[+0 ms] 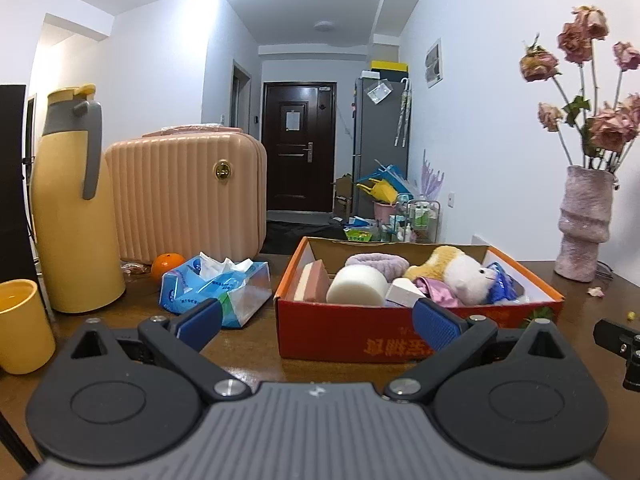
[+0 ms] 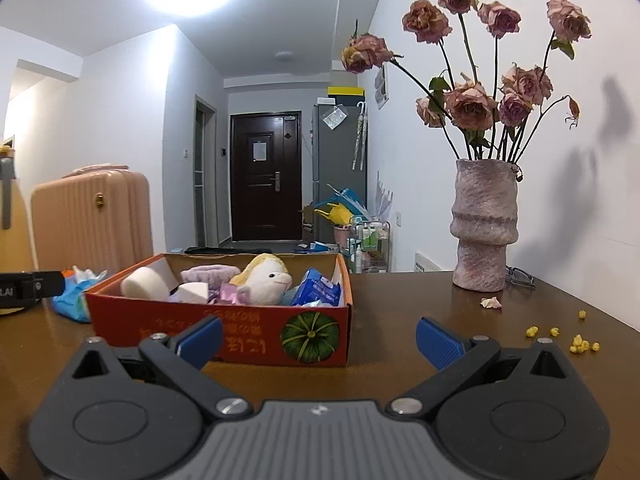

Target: Organize soft objects

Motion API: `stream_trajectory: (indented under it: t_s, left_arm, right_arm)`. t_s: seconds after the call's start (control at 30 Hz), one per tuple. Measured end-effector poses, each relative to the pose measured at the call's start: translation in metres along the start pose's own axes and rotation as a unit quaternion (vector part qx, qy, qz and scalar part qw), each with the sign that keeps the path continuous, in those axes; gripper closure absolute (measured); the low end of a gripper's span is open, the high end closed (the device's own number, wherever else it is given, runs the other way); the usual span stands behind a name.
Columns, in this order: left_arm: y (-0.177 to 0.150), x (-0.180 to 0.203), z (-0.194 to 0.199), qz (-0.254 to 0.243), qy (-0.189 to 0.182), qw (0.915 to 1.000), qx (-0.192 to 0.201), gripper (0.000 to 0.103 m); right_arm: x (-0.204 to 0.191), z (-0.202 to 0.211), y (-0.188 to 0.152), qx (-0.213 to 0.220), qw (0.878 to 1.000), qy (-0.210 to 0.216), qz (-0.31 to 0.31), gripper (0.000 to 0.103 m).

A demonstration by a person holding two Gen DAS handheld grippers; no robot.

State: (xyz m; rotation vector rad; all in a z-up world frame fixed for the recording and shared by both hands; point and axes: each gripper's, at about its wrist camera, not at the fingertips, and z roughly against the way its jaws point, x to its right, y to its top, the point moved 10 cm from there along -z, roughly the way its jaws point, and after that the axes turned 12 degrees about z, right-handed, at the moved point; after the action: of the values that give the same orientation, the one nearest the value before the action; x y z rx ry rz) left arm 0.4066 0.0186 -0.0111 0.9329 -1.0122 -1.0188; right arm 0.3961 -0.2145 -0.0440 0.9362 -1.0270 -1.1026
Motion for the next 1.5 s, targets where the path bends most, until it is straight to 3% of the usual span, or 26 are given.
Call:
stream_trajectory:
  t_s: [0.53, 0.83, 1.5]
  left_arm:
    - [-0.020, 0.001, 0.088, -0.015, -0.040, 0.9991, 0.008, 0.000]
    - [-0.031, 0.001, 0.121, -0.023, -0.048, 0.9984, 0.021, 0.000]
    - [-0.039, 0.006, 0.126, -0.034, -0.058, 0.9976, 0.015, 0.000]
  right_arm:
    - [-0.014, 0.087, -0.004, 0.030, 0.999, 0.039, 0.001, 0.000]
    - [-0.022, 0.108, -0.011, 0.033, 0.998, 0.047, 0.010, 0.000]
    - [-0.024, 0.111, -0.012, 0.034, 0.998, 0.056, 0.008, 0.000]
